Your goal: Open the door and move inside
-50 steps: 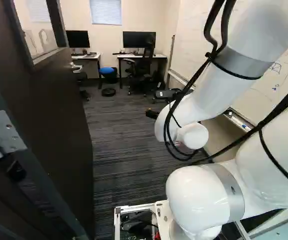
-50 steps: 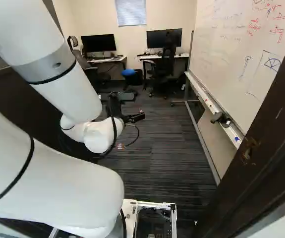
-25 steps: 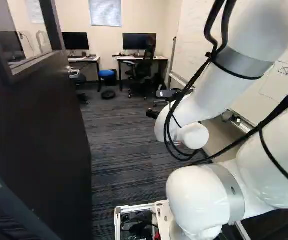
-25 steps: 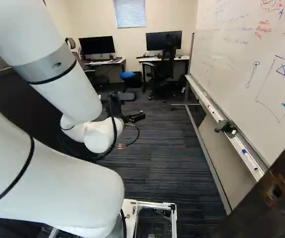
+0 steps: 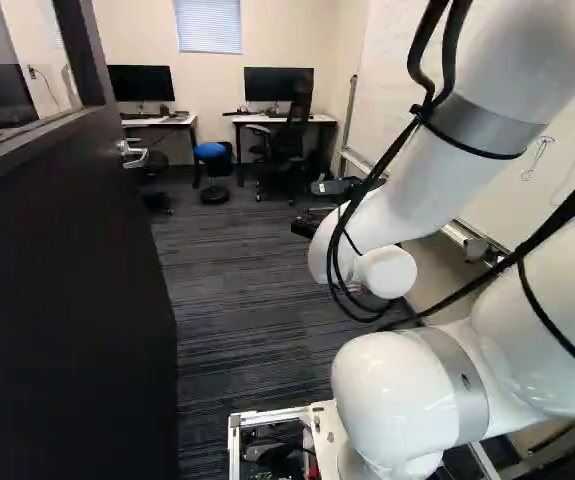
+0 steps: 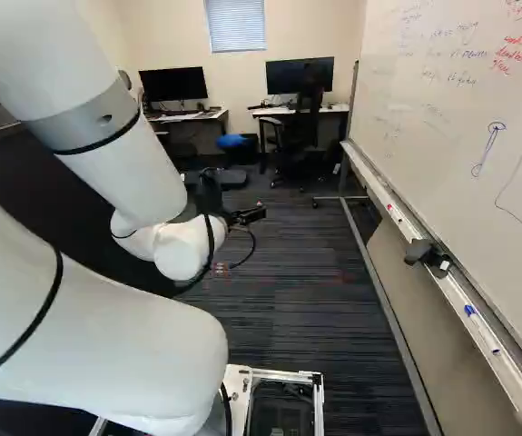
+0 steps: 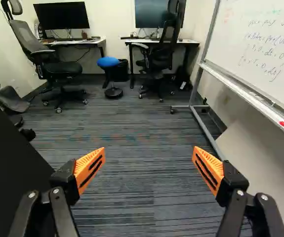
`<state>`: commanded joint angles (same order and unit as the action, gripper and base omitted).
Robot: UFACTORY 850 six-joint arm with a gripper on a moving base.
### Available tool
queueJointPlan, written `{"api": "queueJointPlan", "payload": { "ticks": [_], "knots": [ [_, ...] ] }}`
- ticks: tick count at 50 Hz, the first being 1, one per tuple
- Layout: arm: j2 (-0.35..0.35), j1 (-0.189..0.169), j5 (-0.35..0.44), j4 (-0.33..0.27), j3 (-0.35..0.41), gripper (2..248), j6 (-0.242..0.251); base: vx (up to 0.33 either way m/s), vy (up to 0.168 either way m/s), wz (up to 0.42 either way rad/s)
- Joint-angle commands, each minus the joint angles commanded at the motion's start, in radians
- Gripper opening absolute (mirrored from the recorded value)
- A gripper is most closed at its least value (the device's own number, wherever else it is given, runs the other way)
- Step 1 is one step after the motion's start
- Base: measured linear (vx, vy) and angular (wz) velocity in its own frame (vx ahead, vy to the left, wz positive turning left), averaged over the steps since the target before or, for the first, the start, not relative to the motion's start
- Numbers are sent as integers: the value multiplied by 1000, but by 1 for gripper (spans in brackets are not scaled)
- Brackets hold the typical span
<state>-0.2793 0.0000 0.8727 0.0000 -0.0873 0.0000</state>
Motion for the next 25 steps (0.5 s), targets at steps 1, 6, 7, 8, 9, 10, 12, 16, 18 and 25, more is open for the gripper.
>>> {"api": "queueJointPlan", "payload": {
  "ticks": [1,6,7,8,9,10,12,16,18,25],
  "knots": [
    [0,0,0,0,0,247,0,200,-1,-1],
    [0,0,0,0,0,247,0,206,6,-2],
    [0,0,0,0,0,247,0,250,11,-8],
    [0,0,0,0,0,247,0,195,16,-9],
    [0,0,0,0,0,247,0,186,14,-2],
    [0,0,0,0,0,247,0,195,10,1],
    [0,0,0,0,0,247,0,195,4,-7],
    [0,0,0,0,0,247,0,223,7,-5],
    [0,0,0,0,0,247,0,206,11,3],
    [0,0,0,0,0,247,0,206,6,-5]
  ]
}}
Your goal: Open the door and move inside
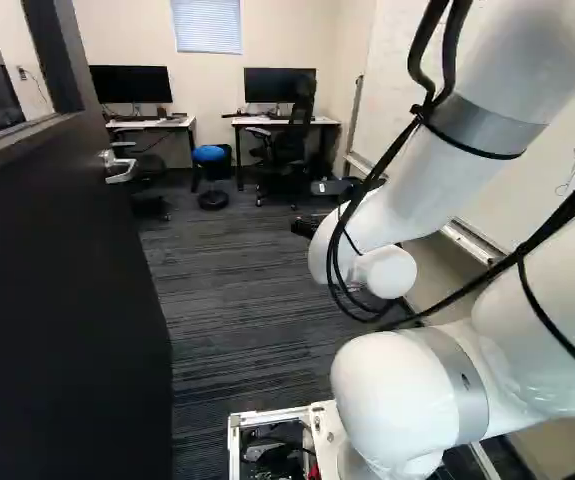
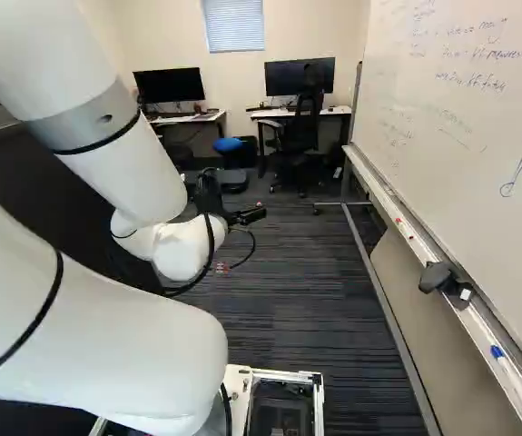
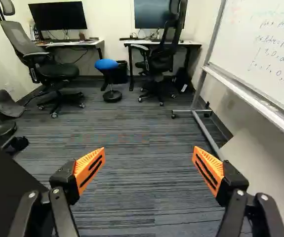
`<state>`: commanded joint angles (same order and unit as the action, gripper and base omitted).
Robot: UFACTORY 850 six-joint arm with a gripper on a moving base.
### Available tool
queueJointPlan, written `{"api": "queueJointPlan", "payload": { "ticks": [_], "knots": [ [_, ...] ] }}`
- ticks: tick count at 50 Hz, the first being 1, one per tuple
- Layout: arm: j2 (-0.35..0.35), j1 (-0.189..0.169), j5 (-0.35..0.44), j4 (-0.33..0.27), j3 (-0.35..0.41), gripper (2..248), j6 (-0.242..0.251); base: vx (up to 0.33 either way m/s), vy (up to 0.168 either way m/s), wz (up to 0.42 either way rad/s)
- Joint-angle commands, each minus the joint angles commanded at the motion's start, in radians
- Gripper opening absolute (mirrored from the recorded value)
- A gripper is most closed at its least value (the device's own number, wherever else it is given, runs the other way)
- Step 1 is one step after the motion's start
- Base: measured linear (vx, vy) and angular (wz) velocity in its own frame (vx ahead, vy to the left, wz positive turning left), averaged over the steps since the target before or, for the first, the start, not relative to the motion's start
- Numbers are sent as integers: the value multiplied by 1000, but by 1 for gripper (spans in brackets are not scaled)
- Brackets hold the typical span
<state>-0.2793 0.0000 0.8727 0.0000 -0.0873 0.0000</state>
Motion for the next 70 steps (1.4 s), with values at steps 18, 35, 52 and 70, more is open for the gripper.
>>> {"api": "queueJointPlan", "payload": {
  "ticks": [18,35,52,70],
  "knots": [
    [0,0,0,0,0,247,0,206,6,1],
    [0,0,0,0,0,247,0,216,5,-13],
    [0,0,0,0,0,247,0,223,8,-16],
    [0,0,0,0,0,247,0,223,8,-15]
  ]
}}
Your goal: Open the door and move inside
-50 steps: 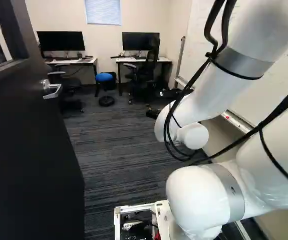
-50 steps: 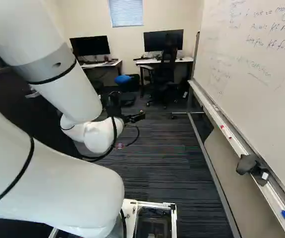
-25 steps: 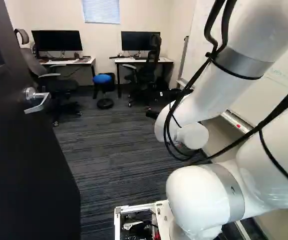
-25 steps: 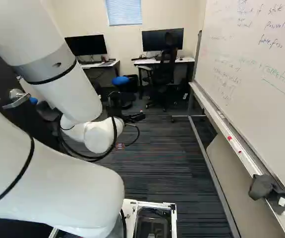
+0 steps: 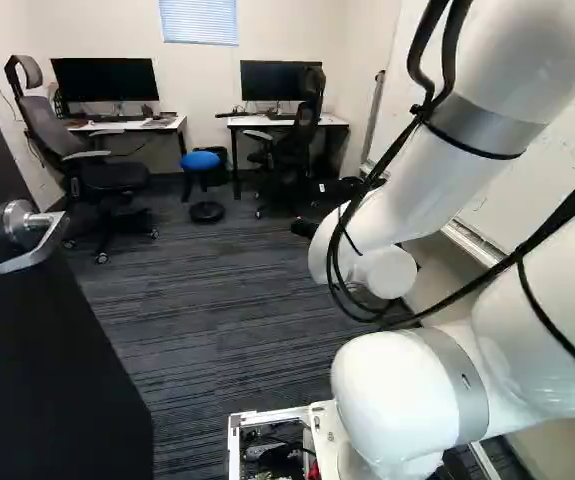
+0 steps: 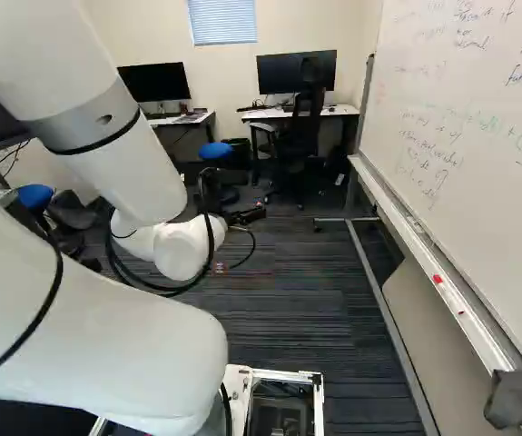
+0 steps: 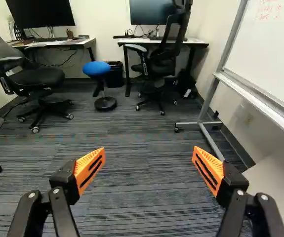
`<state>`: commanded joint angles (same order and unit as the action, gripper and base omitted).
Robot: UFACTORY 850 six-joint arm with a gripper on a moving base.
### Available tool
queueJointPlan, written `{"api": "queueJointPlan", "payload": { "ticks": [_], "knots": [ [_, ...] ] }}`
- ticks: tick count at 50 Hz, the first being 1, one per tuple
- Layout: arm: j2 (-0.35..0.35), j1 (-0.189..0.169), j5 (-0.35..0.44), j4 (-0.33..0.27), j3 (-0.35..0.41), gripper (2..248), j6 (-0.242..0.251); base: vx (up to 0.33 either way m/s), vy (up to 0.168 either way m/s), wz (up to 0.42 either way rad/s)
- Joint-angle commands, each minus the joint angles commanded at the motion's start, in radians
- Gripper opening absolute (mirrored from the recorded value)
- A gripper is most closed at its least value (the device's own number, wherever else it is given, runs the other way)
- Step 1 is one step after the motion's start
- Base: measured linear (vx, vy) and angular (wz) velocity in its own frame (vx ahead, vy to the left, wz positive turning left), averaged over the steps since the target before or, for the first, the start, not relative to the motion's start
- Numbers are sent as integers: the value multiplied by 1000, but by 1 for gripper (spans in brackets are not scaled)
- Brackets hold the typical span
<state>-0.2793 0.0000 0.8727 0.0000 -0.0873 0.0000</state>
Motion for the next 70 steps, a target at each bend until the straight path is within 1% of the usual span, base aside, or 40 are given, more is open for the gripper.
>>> {"api": "queueJointPlan", "payload": {
  "ticks": [70],
  "knots": [
    [0,0,0,0,0,247,0,214,7,-7]
  ]
}}
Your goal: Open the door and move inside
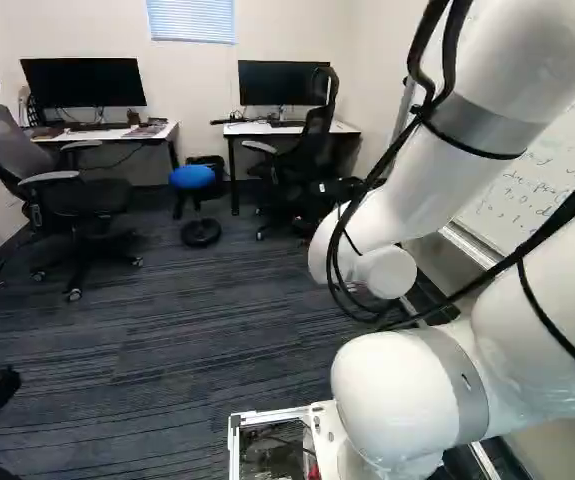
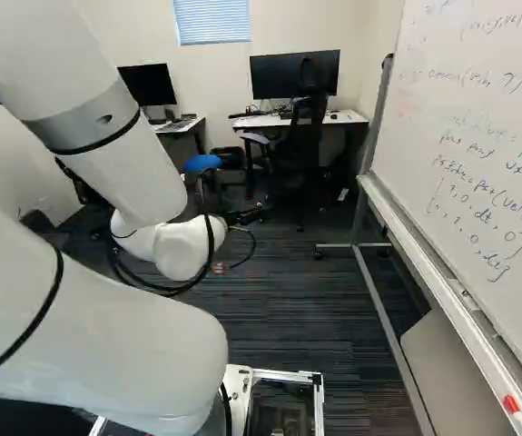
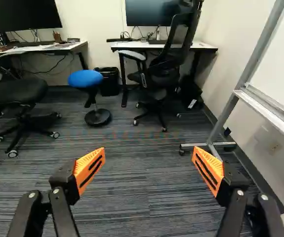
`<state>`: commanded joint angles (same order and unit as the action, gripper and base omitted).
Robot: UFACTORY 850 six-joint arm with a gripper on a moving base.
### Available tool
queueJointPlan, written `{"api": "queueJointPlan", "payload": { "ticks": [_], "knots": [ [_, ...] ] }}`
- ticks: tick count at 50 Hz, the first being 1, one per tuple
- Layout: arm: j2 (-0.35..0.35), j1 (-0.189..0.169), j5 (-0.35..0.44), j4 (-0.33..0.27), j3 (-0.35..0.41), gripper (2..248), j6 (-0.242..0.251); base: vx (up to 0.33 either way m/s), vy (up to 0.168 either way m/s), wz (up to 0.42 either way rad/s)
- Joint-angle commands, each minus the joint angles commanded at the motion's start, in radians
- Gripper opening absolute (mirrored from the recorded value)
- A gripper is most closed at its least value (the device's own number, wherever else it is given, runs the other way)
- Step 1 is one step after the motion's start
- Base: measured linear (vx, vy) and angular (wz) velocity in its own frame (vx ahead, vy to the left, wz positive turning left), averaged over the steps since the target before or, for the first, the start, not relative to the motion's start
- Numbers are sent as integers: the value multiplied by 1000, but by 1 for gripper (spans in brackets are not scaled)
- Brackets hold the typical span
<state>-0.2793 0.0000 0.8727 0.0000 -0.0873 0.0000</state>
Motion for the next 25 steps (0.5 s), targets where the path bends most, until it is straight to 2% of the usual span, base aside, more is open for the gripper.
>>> {"api": "queueJointPlan", "payload": {
  "ticks": [25],
  "knots": [
    [0,0,0,0,0,247,0,205,5,-11]
  ]
}}
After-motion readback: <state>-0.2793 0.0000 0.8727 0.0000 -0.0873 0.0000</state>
